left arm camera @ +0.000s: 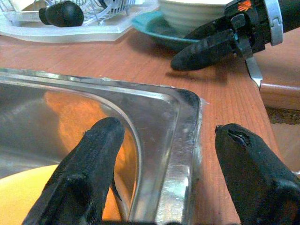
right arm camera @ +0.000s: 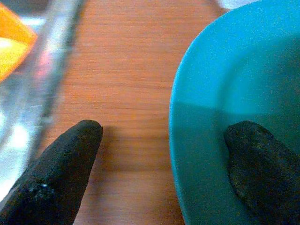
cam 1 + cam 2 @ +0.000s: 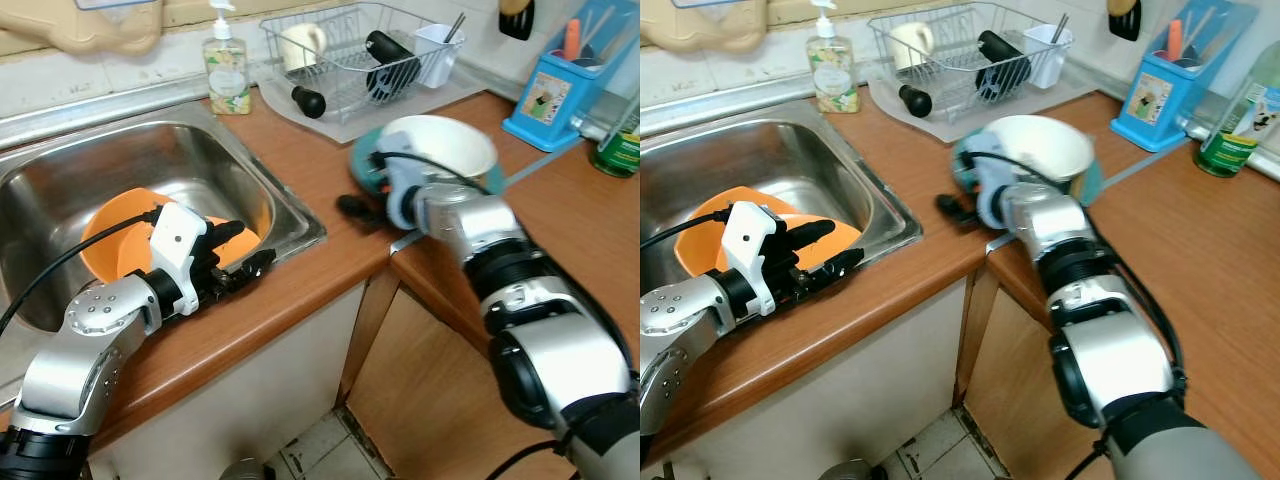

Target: Kitchen organization

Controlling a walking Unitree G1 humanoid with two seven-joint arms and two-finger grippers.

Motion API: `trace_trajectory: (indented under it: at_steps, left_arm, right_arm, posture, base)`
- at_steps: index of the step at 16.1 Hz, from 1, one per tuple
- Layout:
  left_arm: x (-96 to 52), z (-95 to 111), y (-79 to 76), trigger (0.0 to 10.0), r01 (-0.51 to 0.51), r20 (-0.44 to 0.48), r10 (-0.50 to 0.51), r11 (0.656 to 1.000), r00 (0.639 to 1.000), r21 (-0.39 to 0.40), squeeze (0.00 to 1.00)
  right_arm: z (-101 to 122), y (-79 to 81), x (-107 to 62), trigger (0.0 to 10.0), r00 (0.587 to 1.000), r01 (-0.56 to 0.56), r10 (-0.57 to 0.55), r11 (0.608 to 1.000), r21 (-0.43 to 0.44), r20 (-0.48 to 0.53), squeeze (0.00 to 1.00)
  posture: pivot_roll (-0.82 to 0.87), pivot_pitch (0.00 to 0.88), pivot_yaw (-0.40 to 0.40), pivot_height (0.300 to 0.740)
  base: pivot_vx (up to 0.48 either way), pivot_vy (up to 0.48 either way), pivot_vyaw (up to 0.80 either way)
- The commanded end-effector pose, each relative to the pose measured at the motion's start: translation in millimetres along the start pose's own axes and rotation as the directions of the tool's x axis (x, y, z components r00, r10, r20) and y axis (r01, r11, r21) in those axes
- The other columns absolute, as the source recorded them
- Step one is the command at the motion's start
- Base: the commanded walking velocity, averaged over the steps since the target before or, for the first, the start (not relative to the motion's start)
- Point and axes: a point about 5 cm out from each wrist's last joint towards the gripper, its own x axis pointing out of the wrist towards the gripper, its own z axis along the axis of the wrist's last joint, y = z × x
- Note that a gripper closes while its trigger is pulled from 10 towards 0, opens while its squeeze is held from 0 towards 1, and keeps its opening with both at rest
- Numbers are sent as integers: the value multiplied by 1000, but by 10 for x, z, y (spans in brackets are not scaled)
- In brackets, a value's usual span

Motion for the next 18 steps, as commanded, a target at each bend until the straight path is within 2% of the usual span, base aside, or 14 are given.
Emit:
trace_trajectory:
  at_steps: [1,3,4,9,11,14,16,17,18]
  left_arm:
    - [-12,37,9,10000,-7,6,7,1000,1000,13,0]
    - [-7,49,48,10000,-34,10,34,999,999,19,0]
    - [-7,49,49,10000,-35,10,35,999,999,18,0]
    - [-8,51,69,10000,-57,10,57,998,998,24,0]
    - [-9,49,78,10000,-64,7,64,998,998,28,0]
    - [17,61,104,10000,-90,14,89,996,996,28,0]
    - [40,61,85,10000,-89,17,88,996,996,24,0]
    - [47,59,72,10000,-88,23,88,996,996,15,0]
    - [51,52,63,10000,-89,24,89,996,996,10,0]
  right_arm:
    - [7,134,31,10000,996,-84,84,996,-12,-21,0]
    - [8,326,49,10000,983,-186,185,981,-50,-12,0]
    - [10,361,50,10000,979,-203,203,977,-59,-7,0]
    - [30,667,-34,10000,911,-404,412,900,-163,14,0]
    - [51,688,-79,10000,899,-425,436,886,-188,25,0]
    - [203,663,-229,10000,867,-430,478,861,-271,142,0]
    - [291,670,-347,10000,835,-448,511,846,-289,203,0]
    - [460,667,-480,10000,797,-458,518,853,-249,311,502]
    - [604,609,-574,10000,787,-426,474,880,-209,394,1000]
  posture:
    - [31,0,15,740]
    - [31,0,19,740]
    - [31,0,19,740]
    - [33,0,17,740]
    - [32,0,17,740]
    - [29,0,19,740]
    - [22,0,23,740]
    - [11,0,27,740]
    - [8,0,28,740]
  base:
    - [0,0,0]
    - [0,0,0]
    - [0,0,0]
    - [0,0,0]
    - [0,0,0]
    - [0,0,0]
    - [0,0,0]
    - [0,0,0]
    - [0,0,0]
